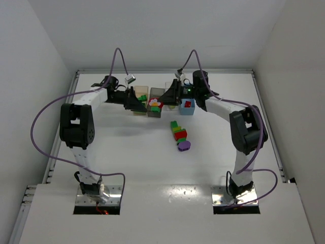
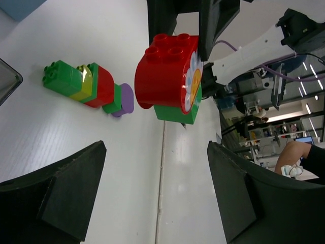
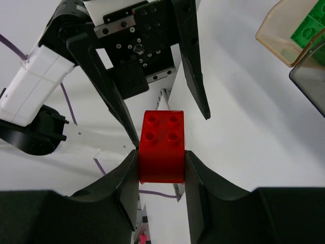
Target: Sort the legos into containers by color
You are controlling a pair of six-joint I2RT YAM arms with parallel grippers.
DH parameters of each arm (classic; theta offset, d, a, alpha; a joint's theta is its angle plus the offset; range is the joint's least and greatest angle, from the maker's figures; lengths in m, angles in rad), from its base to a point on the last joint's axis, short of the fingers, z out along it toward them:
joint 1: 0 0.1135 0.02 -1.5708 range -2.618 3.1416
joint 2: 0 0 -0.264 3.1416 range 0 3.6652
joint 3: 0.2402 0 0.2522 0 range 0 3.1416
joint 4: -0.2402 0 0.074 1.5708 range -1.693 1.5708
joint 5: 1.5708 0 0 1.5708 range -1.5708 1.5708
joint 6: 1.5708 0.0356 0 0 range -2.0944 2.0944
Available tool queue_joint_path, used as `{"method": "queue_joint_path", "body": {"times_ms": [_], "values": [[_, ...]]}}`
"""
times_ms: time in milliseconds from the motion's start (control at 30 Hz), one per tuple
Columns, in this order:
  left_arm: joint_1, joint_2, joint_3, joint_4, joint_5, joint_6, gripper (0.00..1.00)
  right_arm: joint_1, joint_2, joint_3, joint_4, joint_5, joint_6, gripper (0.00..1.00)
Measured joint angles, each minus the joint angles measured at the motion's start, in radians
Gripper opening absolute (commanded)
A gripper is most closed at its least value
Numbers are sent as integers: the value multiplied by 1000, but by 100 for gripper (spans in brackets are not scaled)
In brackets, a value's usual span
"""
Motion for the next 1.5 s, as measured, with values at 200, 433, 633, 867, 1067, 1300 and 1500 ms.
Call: {"method": "queue_joint_path", "body": {"times_ms": [200,433,633,867,1067,1300,1500], "values": [[-3,0,0,-37,-1,52,88,5,22,41,8,10,14,0],[-9,-2,0,-66,-1,129,88,5,34,72,21,33,24,0],[-57,-1,96,-303,-3,418,88,3,34,74,31,34,34,0],[-139,-2,157,-460,-2,602,87,-31,27,4,94,33,61,0],[-160,-14,131,-430,-2,564,87,-71,13,-39,101,33,74,0],[-77,-235,-202,212,-246,-200,90,-93,-89,-62,95,33,56,0],[39,-389,-489,928,-405,-839,92,-94,-158,-72,86,45,36,0]]}}
